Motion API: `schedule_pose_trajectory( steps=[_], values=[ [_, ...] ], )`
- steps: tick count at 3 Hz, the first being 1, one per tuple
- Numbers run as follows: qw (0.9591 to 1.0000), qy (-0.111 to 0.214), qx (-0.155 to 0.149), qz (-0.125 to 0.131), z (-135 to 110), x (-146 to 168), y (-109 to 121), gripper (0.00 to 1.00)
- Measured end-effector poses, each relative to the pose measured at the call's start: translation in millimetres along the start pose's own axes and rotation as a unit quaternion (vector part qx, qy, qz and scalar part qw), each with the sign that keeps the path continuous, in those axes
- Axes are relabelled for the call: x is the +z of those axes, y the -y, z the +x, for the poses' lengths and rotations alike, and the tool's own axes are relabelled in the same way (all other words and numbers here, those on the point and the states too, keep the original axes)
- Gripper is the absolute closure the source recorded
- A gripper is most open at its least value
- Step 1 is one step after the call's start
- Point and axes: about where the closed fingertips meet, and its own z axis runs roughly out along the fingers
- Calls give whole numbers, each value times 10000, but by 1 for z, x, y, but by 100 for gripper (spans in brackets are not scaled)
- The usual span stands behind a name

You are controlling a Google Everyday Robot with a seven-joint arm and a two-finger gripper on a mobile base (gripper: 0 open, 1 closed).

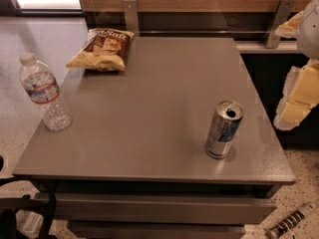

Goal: Move redbull can near brown chip bag

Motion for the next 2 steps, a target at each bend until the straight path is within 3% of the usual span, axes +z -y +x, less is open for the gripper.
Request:
schedule_pose_trajectory(
  steps=[1,2],
  values=[
    [10000,0,0,0,0,0,0,0],
    [9993,359,-2,-101,2,0,-4,0]
  ],
)
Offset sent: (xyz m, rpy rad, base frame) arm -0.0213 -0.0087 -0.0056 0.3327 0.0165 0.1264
